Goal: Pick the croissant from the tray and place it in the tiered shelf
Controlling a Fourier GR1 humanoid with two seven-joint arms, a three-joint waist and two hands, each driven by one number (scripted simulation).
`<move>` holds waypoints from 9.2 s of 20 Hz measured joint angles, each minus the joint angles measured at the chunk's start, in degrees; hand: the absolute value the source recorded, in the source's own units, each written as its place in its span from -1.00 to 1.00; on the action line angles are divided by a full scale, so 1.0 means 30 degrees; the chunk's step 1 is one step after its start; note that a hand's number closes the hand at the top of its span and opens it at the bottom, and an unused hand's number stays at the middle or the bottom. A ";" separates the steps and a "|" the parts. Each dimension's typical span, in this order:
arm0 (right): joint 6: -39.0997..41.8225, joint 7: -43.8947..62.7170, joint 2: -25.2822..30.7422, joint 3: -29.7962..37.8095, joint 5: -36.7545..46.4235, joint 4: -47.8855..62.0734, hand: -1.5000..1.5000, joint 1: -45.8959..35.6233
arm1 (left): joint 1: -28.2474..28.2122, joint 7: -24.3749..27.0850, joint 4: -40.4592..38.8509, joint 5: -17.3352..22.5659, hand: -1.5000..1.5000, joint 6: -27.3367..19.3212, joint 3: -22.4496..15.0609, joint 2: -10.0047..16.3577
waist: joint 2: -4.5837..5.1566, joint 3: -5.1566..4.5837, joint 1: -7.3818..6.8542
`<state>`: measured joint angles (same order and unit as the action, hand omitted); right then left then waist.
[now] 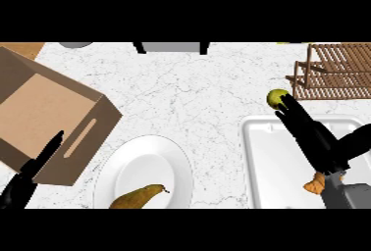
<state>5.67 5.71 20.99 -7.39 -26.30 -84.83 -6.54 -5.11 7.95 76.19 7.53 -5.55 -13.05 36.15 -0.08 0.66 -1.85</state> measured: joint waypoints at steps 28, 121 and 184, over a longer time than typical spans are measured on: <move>0.8231 -0.2284 1.0881 0.4482 0.3906 -0.2891 -1.00 0.1018 | 0.3108 -0.4082 0.5711 0.1747 0.00 -0.4986 0.1852 -0.4811 | -0.0094 -0.0271 0.0892; 0.6936 -0.1059 0.2525 1.0606 1.7493 -0.2341 1.00 -0.1356 | 0.2457 -0.5525 0.6960 -0.2469 0.00 -0.1276 0.5444 -0.8940 | -0.0136 -0.0271 0.1107; -0.0814 -0.9190 0.9431 1.5331 1.6456 2.4320 -1.00 -1.6876 | 0.4286 -0.6060 0.6438 -0.2771 0.00 -0.0239 0.5742 -0.9364 | 0.0383 -0.0161 -0.0227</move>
<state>3.22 -21.86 49.28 38.60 23.07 -11.87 -57.17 7.75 -10.23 95.51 -0.78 -6.27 4.18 8.06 1.07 0.18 -2.54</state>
